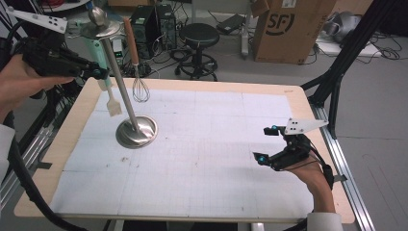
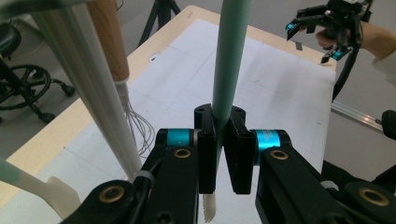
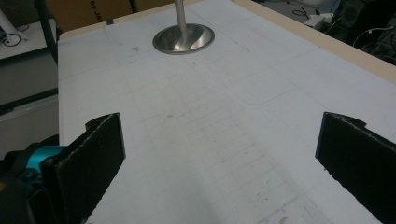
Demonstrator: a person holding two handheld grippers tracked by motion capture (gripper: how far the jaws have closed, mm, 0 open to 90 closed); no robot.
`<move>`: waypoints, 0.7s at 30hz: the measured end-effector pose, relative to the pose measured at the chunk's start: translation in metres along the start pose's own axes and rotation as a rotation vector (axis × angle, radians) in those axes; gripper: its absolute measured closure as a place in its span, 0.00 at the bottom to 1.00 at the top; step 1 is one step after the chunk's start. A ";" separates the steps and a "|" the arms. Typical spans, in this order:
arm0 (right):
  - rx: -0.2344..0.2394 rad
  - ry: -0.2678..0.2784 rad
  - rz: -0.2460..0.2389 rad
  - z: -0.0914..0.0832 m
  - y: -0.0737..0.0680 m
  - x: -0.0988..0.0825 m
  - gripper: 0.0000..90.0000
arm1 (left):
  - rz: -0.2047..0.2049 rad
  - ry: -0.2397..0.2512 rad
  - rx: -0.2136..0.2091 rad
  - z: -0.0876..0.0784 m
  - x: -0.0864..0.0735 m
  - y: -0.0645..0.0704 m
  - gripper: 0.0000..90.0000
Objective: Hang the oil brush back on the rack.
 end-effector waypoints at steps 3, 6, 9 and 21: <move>-0.003 0.001 -0.005 0.001 0.000 0.001 0.00 | -0.013 0.006 0.016 0.001 0.000 -0.003 0.93; 0.000 -0.004 -0.007 0.001 -0.001 0.001 0.00 | -0.012 0.007 0.024 0.001 0.000 -0.003 0.93; -0.003 -0.003 -0.005 0.001 -0.001 0.001 0.00 | 0.004 0.033 0.053 0.000 -0.001 -0.002 0.90; 0.000 0.007 0.002 0.006 -0.002 -0.004 0.00 | 0.121 0.068 0.121 -0.008 -0.024 0.015 0.34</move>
Point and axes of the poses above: each handheld gripper's, and its own axes: z roughly forward along the jaws, x roughly out of its top, y roughly to its right, the point moved 5 cm from there along z, roughly forward along the jaws, and after that the axes turned 12 degrees about -y, right-handed, at the moved point
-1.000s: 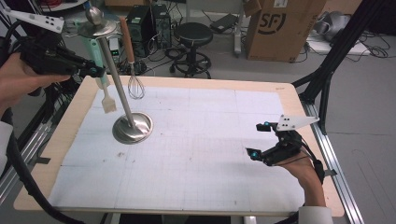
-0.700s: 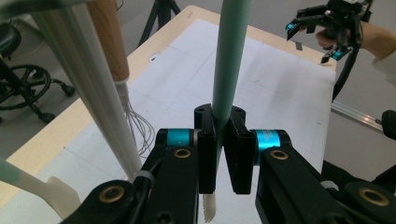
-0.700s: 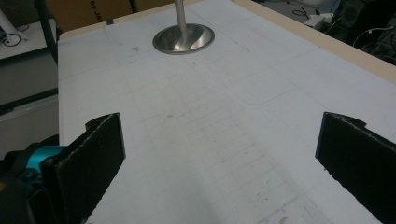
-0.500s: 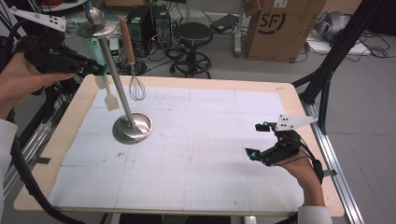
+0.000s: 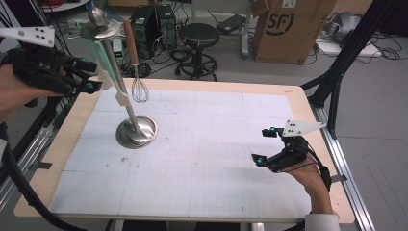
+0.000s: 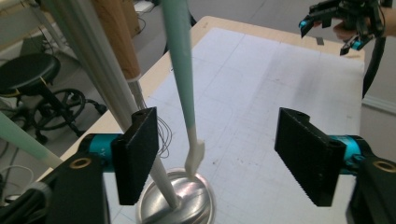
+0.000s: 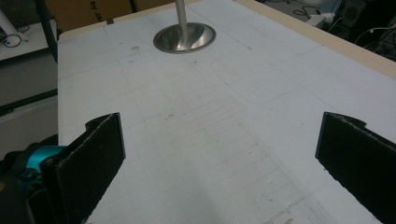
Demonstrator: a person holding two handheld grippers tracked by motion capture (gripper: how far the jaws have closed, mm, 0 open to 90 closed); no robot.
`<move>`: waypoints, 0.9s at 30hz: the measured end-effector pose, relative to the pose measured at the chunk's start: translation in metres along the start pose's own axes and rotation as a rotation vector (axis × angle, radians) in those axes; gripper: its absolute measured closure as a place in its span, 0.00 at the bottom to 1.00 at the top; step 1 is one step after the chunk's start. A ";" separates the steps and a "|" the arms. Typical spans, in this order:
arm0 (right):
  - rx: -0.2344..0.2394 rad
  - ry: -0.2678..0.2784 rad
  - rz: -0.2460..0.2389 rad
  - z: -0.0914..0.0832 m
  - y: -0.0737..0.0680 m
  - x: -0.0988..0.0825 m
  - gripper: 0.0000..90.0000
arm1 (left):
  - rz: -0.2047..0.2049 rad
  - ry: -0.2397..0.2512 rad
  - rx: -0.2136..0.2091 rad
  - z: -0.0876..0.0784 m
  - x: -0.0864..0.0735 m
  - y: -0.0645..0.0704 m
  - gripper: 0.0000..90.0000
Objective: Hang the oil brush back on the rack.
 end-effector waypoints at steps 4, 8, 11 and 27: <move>0.001 0.010 0.010 0.002 0.000 -0.005 0.00 | 0.047 0.014 0.021 -0.001 -0.012 0.014 0.29; -0.010 0.026 0.018 0.001 0.002 -0.009 0.00 | 0.056 0.040 0.048 -0.003 -0.026 0.023 0.18; -0.016 0.038 0.021 0.000 0.001 -0.010 0.00 | 0.048 0.048 0.061 -0.001 -0.037 0.029 0.08; -0.045 0.082 0.041 0.001 -0.003 -0.022 0.00 | 0.008 0.147 0.083 0.040 -0.110 0.058 0.02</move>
Point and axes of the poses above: each handheld gripper's, and its own axes: z roughly forward along the jaws, x roughly out of its top, y roughly to its right, the point moved 5 cm from there along z, roughly forward along the jaws, and after that the axes turned 12 degrees about -y, right-handed, at the moved point
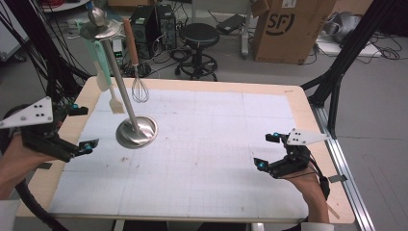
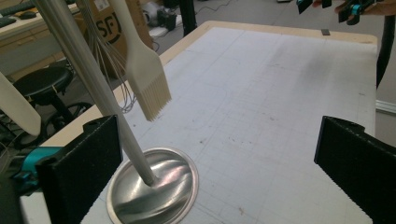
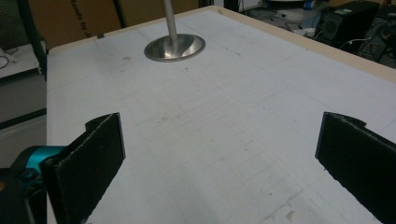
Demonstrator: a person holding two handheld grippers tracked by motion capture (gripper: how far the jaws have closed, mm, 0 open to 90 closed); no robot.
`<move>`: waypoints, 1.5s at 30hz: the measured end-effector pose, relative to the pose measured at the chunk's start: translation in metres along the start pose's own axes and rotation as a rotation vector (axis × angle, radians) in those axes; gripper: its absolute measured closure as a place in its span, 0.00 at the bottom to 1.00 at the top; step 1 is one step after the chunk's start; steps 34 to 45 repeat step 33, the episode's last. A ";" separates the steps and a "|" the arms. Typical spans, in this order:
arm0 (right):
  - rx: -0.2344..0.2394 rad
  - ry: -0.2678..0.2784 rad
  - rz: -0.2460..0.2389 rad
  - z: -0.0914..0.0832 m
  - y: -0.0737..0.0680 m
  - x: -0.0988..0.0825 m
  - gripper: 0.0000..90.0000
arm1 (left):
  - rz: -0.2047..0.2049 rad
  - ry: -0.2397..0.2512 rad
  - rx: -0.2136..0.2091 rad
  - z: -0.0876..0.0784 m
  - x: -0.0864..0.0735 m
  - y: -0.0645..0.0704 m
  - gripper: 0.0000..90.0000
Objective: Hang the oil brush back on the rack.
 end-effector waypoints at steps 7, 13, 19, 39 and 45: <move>-0.007 0.015 0.013 0.004 0.000 -0.007 0.00 | -0.016 -0.009 -0.008 0.023 -0.022 0.012 0.02; -0.013 0.016 0.003 0.006 -0.005 -0.011 0.00 | -0.038 -0.001 -0.017 0.037 -0.039 0.020 0.02; -0.027 0.015 0.007 0.008 -0.007 -0.015 0.00 | -0.042 -0.019 -0.022 0.049 -0.060 0.030 0.02; -0.041 0.030 0.012 0.005 -0.007 -0.019 0.00 | -0.065 -0.003 -0.039 0.059 -0.080 0.032 0.02; -0.041 0.030 0.012 0.005 -0.007 -0.019 0.00 | -0.065 -0.003 -0.039 0.059 -0.080 0.032 0.02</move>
Point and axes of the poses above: each handheld gripper's, and its own axes: z roughly forward along the jaws, x roughly out of its top, y roughly to its right, the point moved 5 cm from there along z, roughly forward along the jaws, and after that the axes turned 12 degrees about -y, right-handed, at the moved point
